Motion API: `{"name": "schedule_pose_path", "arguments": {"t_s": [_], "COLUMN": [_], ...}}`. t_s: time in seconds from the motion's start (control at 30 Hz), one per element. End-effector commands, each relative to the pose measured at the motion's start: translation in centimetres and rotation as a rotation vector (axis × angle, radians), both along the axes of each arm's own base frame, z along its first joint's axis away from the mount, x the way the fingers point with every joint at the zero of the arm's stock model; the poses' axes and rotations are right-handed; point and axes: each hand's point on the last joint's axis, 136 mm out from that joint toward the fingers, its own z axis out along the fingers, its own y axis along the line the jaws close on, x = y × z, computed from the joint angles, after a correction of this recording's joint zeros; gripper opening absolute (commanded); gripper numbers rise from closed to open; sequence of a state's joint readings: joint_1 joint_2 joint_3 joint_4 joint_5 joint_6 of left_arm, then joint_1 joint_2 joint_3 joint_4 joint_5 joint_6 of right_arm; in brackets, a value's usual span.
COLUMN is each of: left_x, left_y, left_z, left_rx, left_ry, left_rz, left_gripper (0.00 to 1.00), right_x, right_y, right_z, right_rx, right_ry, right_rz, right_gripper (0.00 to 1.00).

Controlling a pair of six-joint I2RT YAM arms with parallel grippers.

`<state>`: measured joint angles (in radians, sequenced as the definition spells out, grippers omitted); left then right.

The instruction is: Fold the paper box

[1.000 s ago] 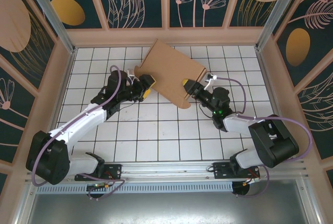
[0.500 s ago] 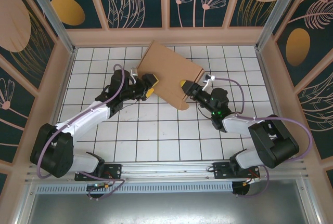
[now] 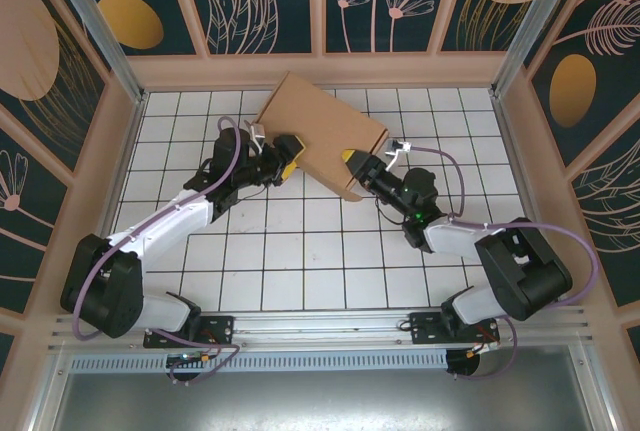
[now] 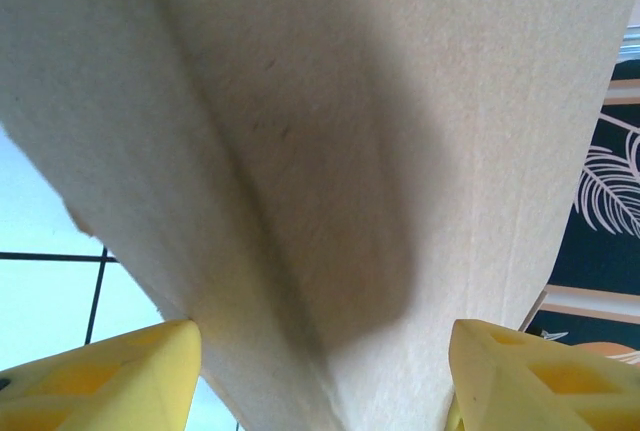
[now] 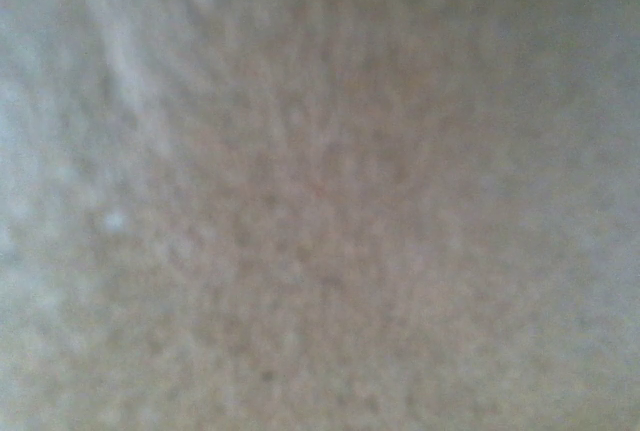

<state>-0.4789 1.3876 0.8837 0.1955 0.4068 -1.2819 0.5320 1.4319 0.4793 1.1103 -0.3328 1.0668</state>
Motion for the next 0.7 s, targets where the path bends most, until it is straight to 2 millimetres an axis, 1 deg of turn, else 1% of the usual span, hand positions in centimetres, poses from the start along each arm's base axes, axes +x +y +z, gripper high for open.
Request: {"name": "schedule_pose_path", "arguments": {"t_s": [0.0,0.2,0.33,0.4,0.5,0.67], "left_x": [1.2,1.8,1.8,1.7,1.6,1.2], "left_y": [-0.2,0.0,0.7,0.9,1.0,0.8], "left_z": [2.8,3.9,4.5,4.6,3.7,1.2], "left_rx": [-0.017,-0.032,-0.041,-0.039,0.004,0.03], "left_ry": [-0.117,-0.173,-0.222,-0.243,-0.23,-0.164], "left_rz": [0.021,0.052,0.086,0.088,0.078,0.058], "left_gripper": [0.67,0.66,0.61,0.61,0.62,0.63], "right_x": [-3.0,-4.6,-5.2,-5.3,-5.6,-5.6], "right_y": [2.7,4.6,4.9,4.9,4.9,4.8], "right_z": [5.3,5.9,5.8,6.0,6.3,6.5], "right_rx": [0.144,0.211,0.271,0.296,0.303,0.249], "right_ry": [-0.104,-0.078,-0.05,-0.05,-0.059,-0.088], "right_rz": [0.192,0.306,0.337,0.35,0.361,0.336], "right_gripper": [0.5,0.5,0.5,0.5,0.5,0.5]}}
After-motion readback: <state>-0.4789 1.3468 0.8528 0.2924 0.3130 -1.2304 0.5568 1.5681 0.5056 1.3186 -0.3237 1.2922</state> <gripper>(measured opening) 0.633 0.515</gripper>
